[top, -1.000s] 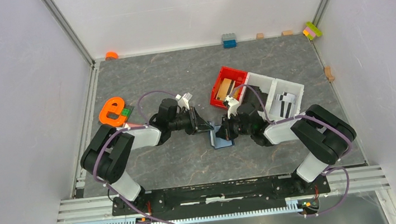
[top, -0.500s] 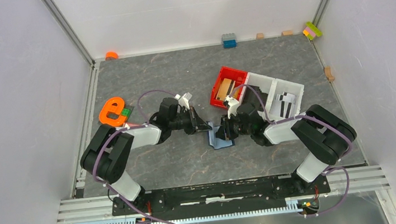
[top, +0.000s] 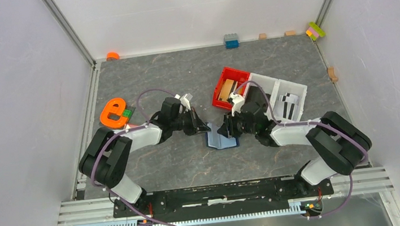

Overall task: Take the credit cards out of the card holder
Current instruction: Remove the credit card from the card holder.

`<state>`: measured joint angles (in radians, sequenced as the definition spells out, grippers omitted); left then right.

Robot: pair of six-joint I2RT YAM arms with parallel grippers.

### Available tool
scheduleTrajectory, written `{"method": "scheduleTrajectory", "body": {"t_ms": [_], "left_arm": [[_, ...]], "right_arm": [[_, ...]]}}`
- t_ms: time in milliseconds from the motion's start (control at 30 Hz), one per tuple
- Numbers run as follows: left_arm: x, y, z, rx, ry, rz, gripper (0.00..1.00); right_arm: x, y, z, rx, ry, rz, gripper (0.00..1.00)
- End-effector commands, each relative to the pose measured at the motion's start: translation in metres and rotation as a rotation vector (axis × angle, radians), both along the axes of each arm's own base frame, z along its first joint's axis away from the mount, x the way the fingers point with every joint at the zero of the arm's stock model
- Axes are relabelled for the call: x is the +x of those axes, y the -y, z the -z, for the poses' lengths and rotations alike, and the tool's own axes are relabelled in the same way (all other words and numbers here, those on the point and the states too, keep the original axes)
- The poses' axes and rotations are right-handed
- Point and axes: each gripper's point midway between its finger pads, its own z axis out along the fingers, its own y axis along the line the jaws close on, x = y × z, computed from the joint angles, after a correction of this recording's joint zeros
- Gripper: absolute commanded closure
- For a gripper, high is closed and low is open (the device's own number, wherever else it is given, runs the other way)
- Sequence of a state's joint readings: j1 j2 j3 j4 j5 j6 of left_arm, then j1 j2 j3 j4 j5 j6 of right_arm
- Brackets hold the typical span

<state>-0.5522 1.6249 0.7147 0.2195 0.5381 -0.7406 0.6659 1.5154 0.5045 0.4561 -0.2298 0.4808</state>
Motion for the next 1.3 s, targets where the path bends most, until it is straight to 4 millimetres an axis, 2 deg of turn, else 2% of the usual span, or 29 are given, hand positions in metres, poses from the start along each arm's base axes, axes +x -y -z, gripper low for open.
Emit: {"method": "scheduleTrajectory", "body": {"t_ms": [0, 67, 100, 133, 167, 300, 400, 500, 700, 867, 1033, 1267], "left_arm": [[0.006, -0.003, -0.013, 0.027, 0.080, 0.005, 0.98], [0.005, -0.003, -0.015, 0.024, 0.086, 0.008, 0.98], [0.005, -0.003, -0.016, 0.021, 0.089, 0.008, 0.98], [0.004, -0.003, -0.016, 0.021, 0.089, 0.010, 0.98], [0.004, -0.003, -0.017, 0.019, 0.090, 0.012, 0.98], [0.003, 0.000, -0.021, -0.003, 0.090, 0.022, 0.98], [0.002, 0.002, -0.024, -0.018, 0.093, 0.029, 0.98], [0.002, 0.000, -0.025, -0.014, 0.102, 0.020, 0.98], [0.002, 0.000, -0.028, -0.020, 0.110, 0.020, 0.98], [0.002, -0.001, -0.030, -0.020, 0.116, 0.018, 0.98], [0.001, 0.001, -0.032, -0.032, 0.116, 0.026, 0.98], [0.003, -0.003, -0.028, -0.004, 0.115, 0.006, 0.98]], "right_arm": [[0.008, -0.005, -0.028, 0.038, 0.096, -0.008, 0.60], [0.006, -0.007, -0.035, 0.058, 0.112, -0.027, 0.55], [0.003, -0.009, -0.039, 0.077, 0.123, -0.045, 0.49], [0.002, -0.011, -0.043, 0.096, 0.135, -0.055, 0.39], [-0.001, -0.012, -0.046, 0.110, 0.142, -0.065, 0.24], [-0.005, -0.020, -0.048, 0.126, 0.140, -0.097, 0.14], [-0.013, -0.030, -0.060, 0.174, 0.163, -0.138, 0.06], [-0.012, -0.030, -0.060, 0.137, 0.179, -0.123, 0.06], [-0.006, -0.028, -0.043, 0.071, 0.136, -0.095, 0.15], [-0.001, -0.026, -0.032, 0.005, 0.116, -0.073, 0.19], [0.002, -0.023, -0.031, -0.021, 0.119, -0.058, 0.19], [0.016, -0.001, -0.035, -0.115, 0.165, 0.043, 0.24]]}}
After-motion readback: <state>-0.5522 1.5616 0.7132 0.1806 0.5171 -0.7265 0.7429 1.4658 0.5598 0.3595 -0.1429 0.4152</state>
